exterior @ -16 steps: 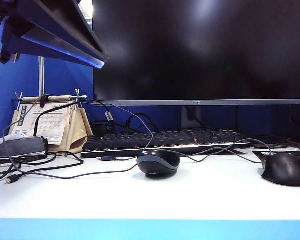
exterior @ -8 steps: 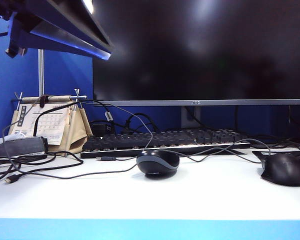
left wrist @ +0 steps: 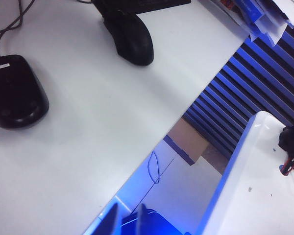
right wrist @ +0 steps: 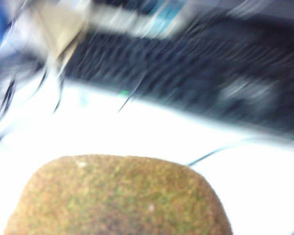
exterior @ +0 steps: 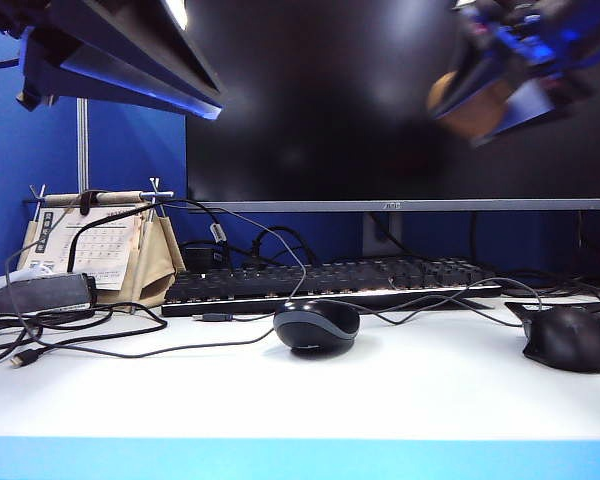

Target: Pick up the kiwi and place it near the upside-down mouse.

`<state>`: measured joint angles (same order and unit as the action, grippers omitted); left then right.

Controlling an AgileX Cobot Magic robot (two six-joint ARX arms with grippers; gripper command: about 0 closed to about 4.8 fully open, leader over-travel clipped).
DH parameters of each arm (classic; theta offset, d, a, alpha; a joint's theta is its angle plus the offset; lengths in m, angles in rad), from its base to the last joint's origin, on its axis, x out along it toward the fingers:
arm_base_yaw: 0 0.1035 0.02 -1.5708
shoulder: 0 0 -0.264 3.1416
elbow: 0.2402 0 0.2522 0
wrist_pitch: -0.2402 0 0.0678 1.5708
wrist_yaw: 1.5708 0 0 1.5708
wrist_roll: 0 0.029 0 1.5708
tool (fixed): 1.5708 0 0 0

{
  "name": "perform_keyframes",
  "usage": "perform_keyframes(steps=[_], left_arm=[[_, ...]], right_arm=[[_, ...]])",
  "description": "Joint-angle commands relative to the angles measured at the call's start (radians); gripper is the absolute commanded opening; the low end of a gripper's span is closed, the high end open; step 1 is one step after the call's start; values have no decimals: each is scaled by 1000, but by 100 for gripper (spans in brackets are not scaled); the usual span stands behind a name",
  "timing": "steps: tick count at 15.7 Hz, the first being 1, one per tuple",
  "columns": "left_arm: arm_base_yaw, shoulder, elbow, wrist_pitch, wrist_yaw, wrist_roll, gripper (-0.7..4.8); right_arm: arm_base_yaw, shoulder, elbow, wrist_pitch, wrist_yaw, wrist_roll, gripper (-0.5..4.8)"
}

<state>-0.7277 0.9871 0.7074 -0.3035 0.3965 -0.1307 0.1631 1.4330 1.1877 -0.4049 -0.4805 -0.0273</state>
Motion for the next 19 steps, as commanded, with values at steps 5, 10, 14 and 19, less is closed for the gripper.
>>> perform_keyframes(steps=[5, 10, 14, 19], left_arm=[[-1, -2, 4, -6, 0, 26, 57], [-1, -2, 4, 24, 0, 26, 57], [-1, -2, 4, 27, 1, 21, 57], [-1, -3, 4, -19, 11, 19, 57]], right_arm=[[245, -2, -213, -1, 60, 2, 305], [421, 1, -361, 76, 64, 27, 304], [551, 60, -365, 204, 148, 32, 305], [544, 198, -363, 254, 171, 83, 305]])
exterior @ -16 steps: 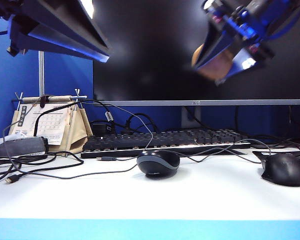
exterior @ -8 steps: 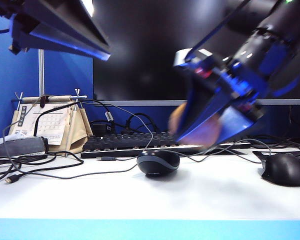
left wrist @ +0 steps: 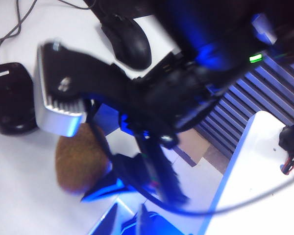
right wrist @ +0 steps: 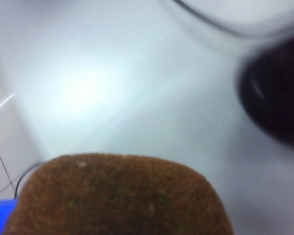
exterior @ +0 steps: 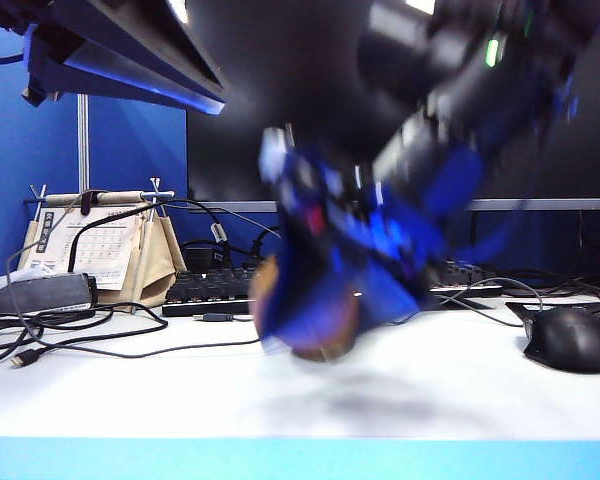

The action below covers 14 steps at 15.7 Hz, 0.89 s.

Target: Pick up the kiwi and place it near the upside-down mouse.

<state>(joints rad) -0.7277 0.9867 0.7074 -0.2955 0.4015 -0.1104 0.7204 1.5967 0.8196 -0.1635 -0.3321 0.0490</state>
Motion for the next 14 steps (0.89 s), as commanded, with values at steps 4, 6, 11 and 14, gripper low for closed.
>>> perform_keyframes(steps=[4, 6, 11, 14], left_arm=[[-1, -4, 4, -37, 7, -2, 57], [-1, -4, 4, -37, 7, -2, 58], [-1, -4, 4, -36, 6, -2, 57], [-1, -4, 4, -36, 6, -2, 57]], right_arm=[[-28, 64, 6, 21, 19, 6, 305], [-28, 64, 7, 26, 19, 6, 306], [-28, 64, 7, 26, 54, 8, 398], [-47, 64, 7, 27, 69, 11, 423]])
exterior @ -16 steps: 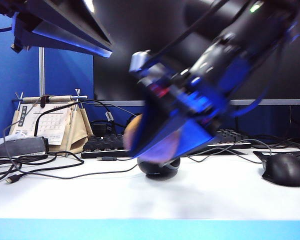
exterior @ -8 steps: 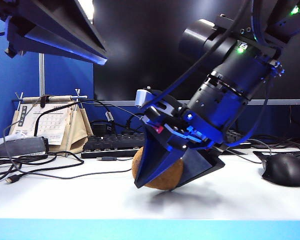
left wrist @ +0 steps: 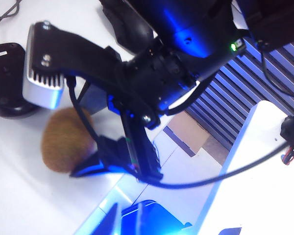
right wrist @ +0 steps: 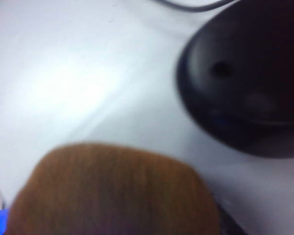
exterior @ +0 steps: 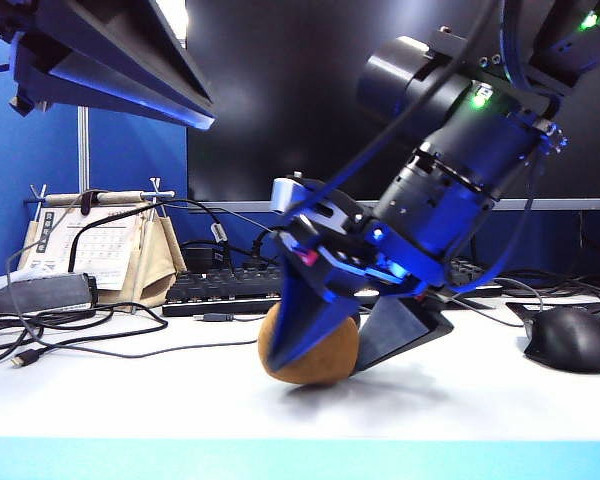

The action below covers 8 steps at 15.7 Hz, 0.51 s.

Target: Pick up the kiwi and place it near the upside-down mouse.

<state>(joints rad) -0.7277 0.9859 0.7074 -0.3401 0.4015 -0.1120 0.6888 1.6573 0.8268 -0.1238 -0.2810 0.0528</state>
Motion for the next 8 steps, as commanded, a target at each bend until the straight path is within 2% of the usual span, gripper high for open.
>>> perform_keyframes(steps=[1, 3, 5, 8], left_arm=[[-1, -3, 4, 8, 6, 0, 57], [-1, -3, 4, 8, 6, 0, 57], [-1, -3, 4, 8, 6, 0, 57], [-1, -3, 4, 9, 3, 0, 57]], right_arm=[[-25, 3, 0, -13, 19, 7, 423], [-39, 3, 0, -11, 14, 8, 436], [-41, 3, 0, -12, -18, 8, 479], [-40, 1, 0, -8, -29, 23, 479]])
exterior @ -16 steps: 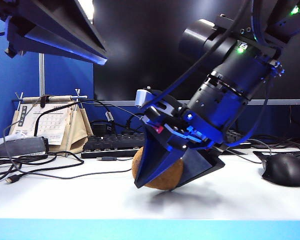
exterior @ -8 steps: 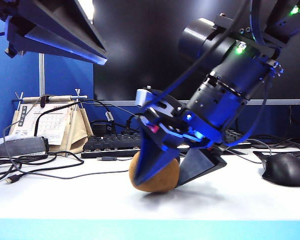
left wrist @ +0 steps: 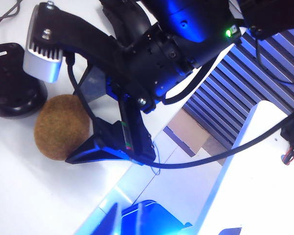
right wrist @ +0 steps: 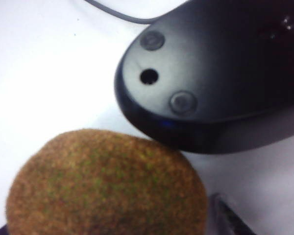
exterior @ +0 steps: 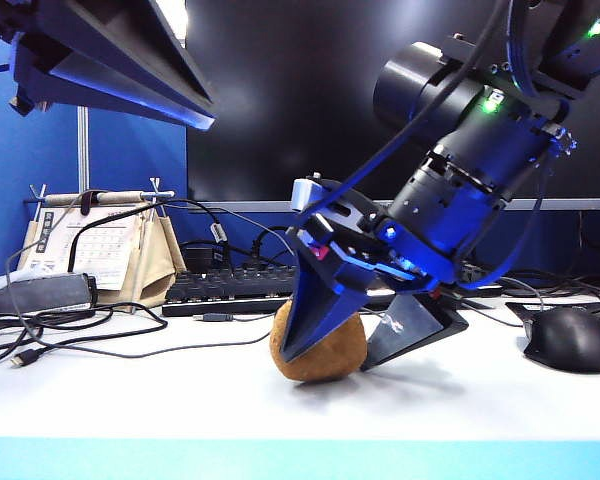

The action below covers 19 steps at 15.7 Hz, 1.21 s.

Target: Pick up the kiwi and place it near the upside-down mouse.

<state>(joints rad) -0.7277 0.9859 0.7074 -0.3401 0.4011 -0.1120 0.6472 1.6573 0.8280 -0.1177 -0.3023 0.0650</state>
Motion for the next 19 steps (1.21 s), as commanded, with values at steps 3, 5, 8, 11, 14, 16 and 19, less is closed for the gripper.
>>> perform_keyframes(steps=[3, 5, 8, 11, 14, 16, 19], left_arm=[[-1, -3, 4, 10, 3, 1, 57], [0, -3, 4, 15, -5, 8, 57], [0, -3, 4, 14, -5, 7, 57], [0, -3, 4, 12, -5, 8, 57], [2, -10, 4, 11, -43, 10, 57], [2, -55, 4, 1, -151, 36, 58], [2, -198, 4, -14, -306, 53, 57]], right_arm=[[1, 0, 19, -19, -15, 14, 479], [1, 0, 70, -43, -14, 14, 479], [1, 0, 140, -77, -14, 14, 479], [1, 0, 175, -88, -10, 14, 479], [-6, -59, 204, -124, 34, -12, 479], [-26, -200, 204, -140, 138, -87, 357], [-135, -413, 200, -137, 219, -63, 263]])
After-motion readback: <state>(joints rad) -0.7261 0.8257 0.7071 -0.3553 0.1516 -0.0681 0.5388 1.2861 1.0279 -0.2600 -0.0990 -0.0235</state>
